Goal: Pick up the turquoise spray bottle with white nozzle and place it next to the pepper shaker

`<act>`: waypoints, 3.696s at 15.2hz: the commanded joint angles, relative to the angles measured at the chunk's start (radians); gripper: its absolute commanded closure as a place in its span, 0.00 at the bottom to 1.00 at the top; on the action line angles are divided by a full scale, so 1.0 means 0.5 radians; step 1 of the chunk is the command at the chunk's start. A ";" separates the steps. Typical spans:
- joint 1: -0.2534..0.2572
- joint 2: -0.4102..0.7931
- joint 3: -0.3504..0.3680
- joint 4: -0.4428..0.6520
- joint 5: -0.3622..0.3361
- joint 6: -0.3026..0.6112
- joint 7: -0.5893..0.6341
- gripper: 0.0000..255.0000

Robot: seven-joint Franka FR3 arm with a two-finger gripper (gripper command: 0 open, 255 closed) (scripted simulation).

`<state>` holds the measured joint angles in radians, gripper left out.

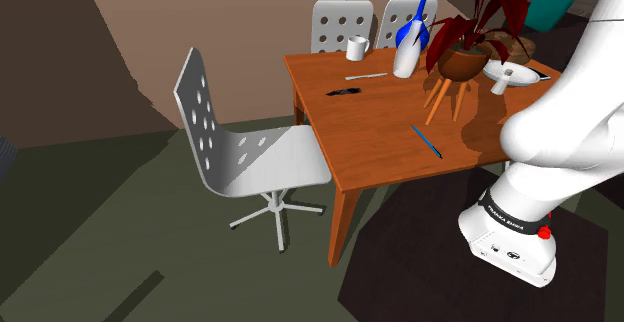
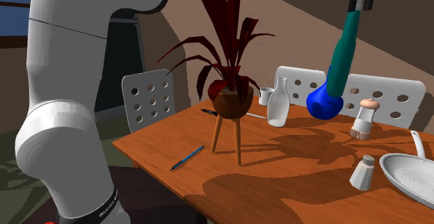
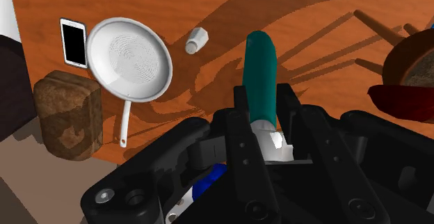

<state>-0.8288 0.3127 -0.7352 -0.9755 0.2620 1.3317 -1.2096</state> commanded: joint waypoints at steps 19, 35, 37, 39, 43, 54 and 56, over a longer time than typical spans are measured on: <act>0.286 -0.376 0.017 -1.008 -0.291 0.711 0.075 1.00; 0.328 -0.445 0.034 -1.510 -0.335 1.162 0.087 1.00; 0.329 -0.442 0.036 -1.561 -0.331 1.215 0.084 1.00; 0.329 -0.437 0.037 -1.610 -0.326 1.268 0.079 1.00; 0.328 -0.421 0.039 -1.702 -0.310 1.371 0.065 1.00; 0.313 -0.331 0.052 -1.912 -0.225 1.645 0.003 1.00; 0.306 -0.300 0.058 -1.956 -0.194 1.712 -0.019 1.00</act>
<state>-0.6723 0.1534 -0.7070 -1.9424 0.1554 2.1696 -1.2104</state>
